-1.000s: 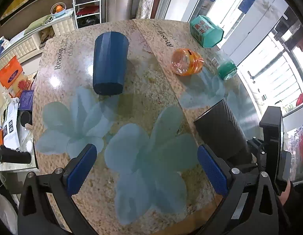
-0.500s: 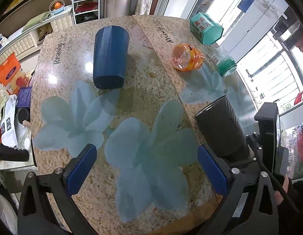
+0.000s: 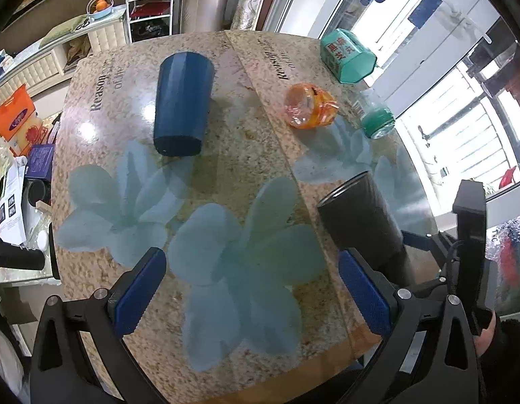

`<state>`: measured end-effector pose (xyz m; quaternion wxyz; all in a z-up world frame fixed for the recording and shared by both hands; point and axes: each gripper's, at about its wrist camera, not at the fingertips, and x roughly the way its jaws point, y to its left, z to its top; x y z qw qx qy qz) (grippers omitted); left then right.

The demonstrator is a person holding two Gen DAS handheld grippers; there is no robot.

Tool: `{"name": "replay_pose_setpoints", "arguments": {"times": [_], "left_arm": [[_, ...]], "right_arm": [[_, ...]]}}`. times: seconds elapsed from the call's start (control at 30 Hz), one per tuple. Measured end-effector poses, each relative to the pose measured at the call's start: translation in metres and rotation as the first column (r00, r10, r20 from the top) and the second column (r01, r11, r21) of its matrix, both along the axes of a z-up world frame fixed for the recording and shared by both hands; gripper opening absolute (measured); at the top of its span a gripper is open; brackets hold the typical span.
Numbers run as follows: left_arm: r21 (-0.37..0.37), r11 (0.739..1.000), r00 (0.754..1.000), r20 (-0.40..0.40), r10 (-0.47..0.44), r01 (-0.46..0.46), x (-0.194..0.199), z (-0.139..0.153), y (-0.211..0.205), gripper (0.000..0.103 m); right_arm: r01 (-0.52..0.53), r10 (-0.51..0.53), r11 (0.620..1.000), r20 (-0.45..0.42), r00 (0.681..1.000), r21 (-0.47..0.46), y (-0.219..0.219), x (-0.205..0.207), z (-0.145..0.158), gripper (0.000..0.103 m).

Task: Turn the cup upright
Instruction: 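Lift the black tumbler with the right tool and carry it toward the left tool, then close the left tool on the tumbler's base while the right tool releases it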

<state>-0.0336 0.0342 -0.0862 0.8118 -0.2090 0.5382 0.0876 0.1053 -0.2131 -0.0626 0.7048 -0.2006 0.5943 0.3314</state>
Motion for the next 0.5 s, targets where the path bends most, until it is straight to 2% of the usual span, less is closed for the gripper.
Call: {"name": "replay_pose_setpoints", "arguments": {"times": [0.23, 0.5], "left_arm": [[-0.051, 0.999, 1.0, -0.026, -0.013, 0.011, 0.013, 0.013, -0.027, 0.103], [-0.084, 0.995, 0.995, -0.093, 0.047, -0.054, 0.049, 0.014, -0.067, 0.103]], "right_arm": [[0.013, -0.014, 0.997, 0.012, 1.0, 0.079, -0.03, 0.012, 0.031, 0.103], [0.01, -0.005, 0.995, -0.054, 0.999, 0.102, -0.083, 0.04, 0.032, 0.103]]}}
